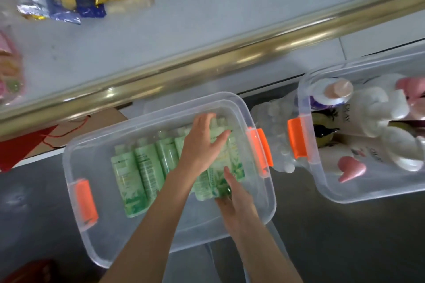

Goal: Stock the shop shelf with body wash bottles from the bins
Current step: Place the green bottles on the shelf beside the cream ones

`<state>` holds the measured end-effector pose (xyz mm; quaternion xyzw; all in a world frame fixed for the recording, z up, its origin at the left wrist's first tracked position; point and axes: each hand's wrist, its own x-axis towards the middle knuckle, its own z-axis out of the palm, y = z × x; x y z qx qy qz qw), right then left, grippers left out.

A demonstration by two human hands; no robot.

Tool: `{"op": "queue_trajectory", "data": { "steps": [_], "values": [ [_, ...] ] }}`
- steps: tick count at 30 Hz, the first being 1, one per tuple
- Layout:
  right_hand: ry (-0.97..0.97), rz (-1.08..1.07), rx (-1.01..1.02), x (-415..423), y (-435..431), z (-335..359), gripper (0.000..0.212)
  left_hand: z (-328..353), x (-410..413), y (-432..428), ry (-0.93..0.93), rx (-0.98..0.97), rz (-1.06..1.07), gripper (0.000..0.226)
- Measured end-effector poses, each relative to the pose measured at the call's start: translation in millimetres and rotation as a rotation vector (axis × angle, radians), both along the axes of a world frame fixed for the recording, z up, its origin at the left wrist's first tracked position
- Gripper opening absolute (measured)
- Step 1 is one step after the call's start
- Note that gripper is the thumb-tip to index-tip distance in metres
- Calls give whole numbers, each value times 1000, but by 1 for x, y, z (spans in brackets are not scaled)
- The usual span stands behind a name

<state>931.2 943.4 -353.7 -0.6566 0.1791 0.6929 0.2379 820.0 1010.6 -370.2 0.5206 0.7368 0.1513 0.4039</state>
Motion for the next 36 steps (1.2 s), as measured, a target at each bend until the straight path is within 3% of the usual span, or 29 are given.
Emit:
{"op": "queue_trajectory", "data": {
  "steps": [8, 15, 21, 25, 29, 36],
  "values": [
    [-39, 281, 141, 13, -13, 74, 54, 89, -8, -36, -89, 305, 238, 50],
    [81, 626, 451, 31, -5, 176, 48, 227, -23, -49, -164, 523, 496, 55],
    [23, 1052, 915, 4, 23, 274, 43, 371, -55, -48, -95, 784, 327, 55],
    [-108, 1185, 1268, -29, 56, 348, 60, 452, -77, -49, -63, 910, 236, 53],
    [-41, 1241, 1480, -70, 78, 425, 64, 522, -108, -52, -114, 1001, 227, 52],
    [-121, 1208, 1674, -144, 94, 471, 54, 570, -165, -46, -211, 1035, 216, 70]
  ]
}}
